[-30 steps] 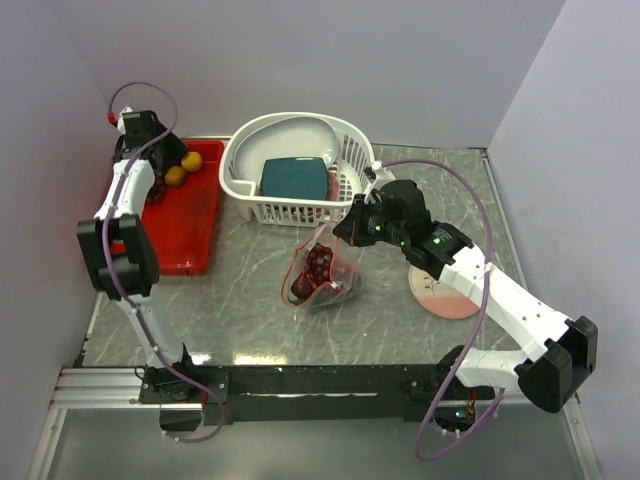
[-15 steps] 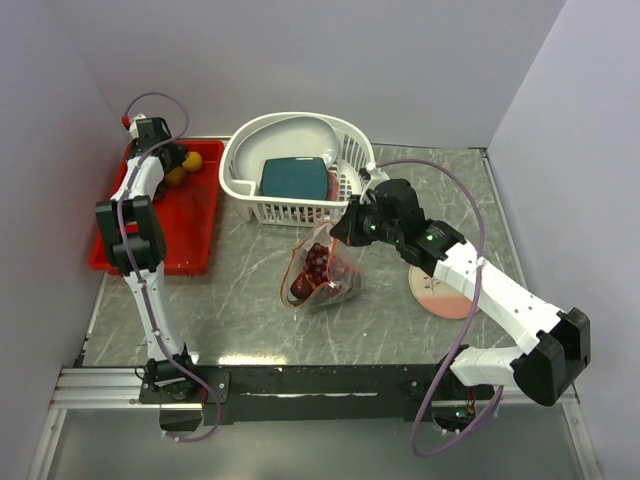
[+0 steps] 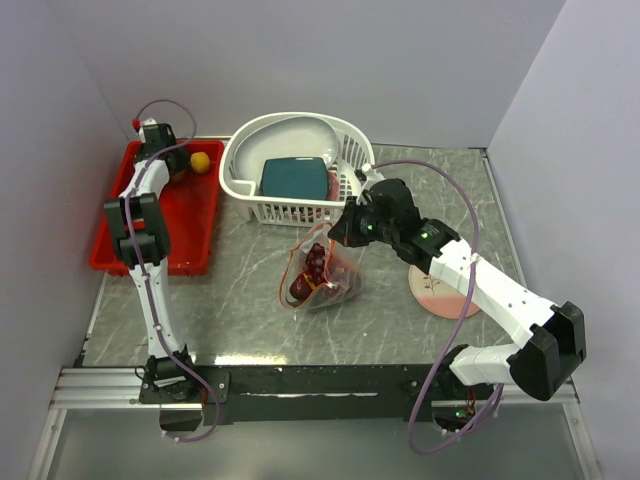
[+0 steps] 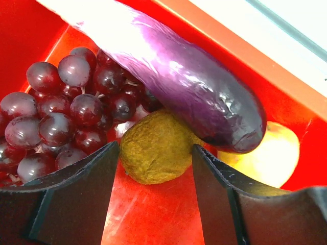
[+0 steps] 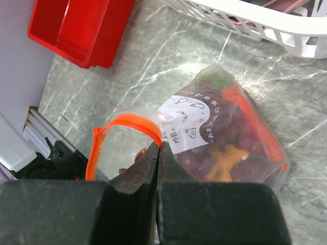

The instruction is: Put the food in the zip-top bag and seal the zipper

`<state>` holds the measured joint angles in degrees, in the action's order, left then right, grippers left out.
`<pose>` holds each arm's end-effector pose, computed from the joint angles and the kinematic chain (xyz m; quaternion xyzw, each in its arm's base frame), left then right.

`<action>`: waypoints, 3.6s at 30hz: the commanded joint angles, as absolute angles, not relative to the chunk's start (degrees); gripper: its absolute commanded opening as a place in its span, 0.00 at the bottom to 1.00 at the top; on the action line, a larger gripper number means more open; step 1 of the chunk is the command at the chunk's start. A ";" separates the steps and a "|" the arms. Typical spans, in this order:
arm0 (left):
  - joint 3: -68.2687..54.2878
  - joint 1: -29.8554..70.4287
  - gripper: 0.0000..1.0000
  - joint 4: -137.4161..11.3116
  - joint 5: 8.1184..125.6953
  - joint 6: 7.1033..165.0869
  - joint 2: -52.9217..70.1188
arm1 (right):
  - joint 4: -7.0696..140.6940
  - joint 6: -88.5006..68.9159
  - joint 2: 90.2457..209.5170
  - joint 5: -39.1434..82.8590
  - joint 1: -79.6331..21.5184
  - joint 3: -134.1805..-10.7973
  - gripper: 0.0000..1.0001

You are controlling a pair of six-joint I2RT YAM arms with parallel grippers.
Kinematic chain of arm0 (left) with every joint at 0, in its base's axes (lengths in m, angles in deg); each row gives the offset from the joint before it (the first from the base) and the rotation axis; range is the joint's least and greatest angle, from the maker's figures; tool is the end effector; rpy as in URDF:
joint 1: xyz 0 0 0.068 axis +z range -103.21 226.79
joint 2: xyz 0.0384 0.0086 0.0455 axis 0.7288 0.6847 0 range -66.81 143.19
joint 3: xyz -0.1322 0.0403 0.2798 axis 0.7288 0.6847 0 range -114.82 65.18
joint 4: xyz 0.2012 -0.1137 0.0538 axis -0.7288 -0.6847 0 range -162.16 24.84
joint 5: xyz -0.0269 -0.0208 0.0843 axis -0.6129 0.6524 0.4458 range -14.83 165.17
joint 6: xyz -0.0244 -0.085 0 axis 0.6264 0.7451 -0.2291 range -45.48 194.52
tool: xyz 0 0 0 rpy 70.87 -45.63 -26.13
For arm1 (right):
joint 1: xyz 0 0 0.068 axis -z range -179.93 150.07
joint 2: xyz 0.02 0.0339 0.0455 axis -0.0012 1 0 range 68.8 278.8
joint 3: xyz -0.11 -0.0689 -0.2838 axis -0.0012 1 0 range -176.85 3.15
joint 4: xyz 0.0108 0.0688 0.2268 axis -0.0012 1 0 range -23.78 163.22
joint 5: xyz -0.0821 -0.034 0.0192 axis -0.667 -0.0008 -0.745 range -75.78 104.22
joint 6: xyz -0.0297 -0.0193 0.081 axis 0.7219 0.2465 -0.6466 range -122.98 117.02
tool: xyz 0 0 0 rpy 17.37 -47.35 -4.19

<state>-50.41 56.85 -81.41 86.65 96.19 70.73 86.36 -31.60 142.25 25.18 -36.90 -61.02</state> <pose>0.5770 0.1184 0.1994 -0.2868 0.8490 0.0456 0.4414 0.2233 0.1868 0.3548 -0.1106 0.8538 0.3413 0.3773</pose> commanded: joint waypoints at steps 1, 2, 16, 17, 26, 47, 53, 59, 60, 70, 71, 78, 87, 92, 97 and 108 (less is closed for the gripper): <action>-49.09 57.16 0.67 -81.42 85.45 95.61 71.01 | 84.06 -30.93 142.10 25.47 -36.84 -61.63 0.00; -47.95 57.07 0.69 -81.07 85.19 95.52 70.66 | 84.06 -30.93 142.10 25.64 -36.76 -61.46 0.00; -43.19 57.07 0.52 -78.43 85.19 96.93 67.06 | 83.62 -31.10 141.40 25.99 -36.84 -60.66 0.00; -43.10 56.90 0.49 -78.34 84.93 97.01 66.70 | 83.53 -31.02 141.49 25.99 -36.76 -60.66 0.00; -33.54 55.84 0.35 -77.03 79.92 103.33 54.41 | 83.62 -30.93 140.78 25.03 -36.76 -60.66 0.00; 3.92 29.22 0.34 -88.61 66.50 108.45 -3.51 | 85.20 -30.31 139.99 22.57 -36.76 -62.06 0.00; 4.88 22.45 0.35 -92.84 55.42 108.44 -10.99 | 86.78 -30.22 139.90 21.07 -36.84 -64.26 0.00; 8.22 16.30 0.36 -91.96 47.49 109.23 -12.93 | 88.36 -30.31 139.99 20.19 -36.84 -66.20 0.00; 8.23 14.03 0.36 -92.48 49.48 109.32 -12.32 | 88.63 -30.40 139.91 19.93 -36.93 -66.20 0.00; 3.22 7.15 0.36 -94.77 51.08 106.95 -3.89 | 89.51 -30.93 137.53 18.70 -37.11 -66.29 0.00; 2.35 6.45 0.37 -95.04 51.78 106.69 -2.49 | 89.68 -30.84 137.44 18.61 -37.02 -66.29 0.00; -1.44 6.09 0.64 -96.18 56.09 107.47 1.83 | 90.30 -30.84 136.65 18.52 -37.55 -66.20 0.00; -3.20 6.09 0.91 -94.42 55.48 108.88 3.24 | 90.74 -30.66 135.60 17.30 -37.64 -65.76 0.00; -4.86 6.09 0.70 -98.19 62.05 108.71 -1.23 | 91.88 -30.22 134.90 15.89 -37.63 -65.94 0.00; -3.39 6.09 0.50 -105.93 71.20 109.32 -5.98 | 91.97 -30.49 134.46 15.80 -37.72 -65.67 0.00; 11.99 6.09 0.64 -95.75 63.49 114.41 -10.64 | 92.32 -31.37 135.07 14.57 -39.30 -65.59 0.00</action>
<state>8.14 6.25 -101.51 66.98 111.68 -9.92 93.46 -31.42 136.76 16.46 -38.15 -63.51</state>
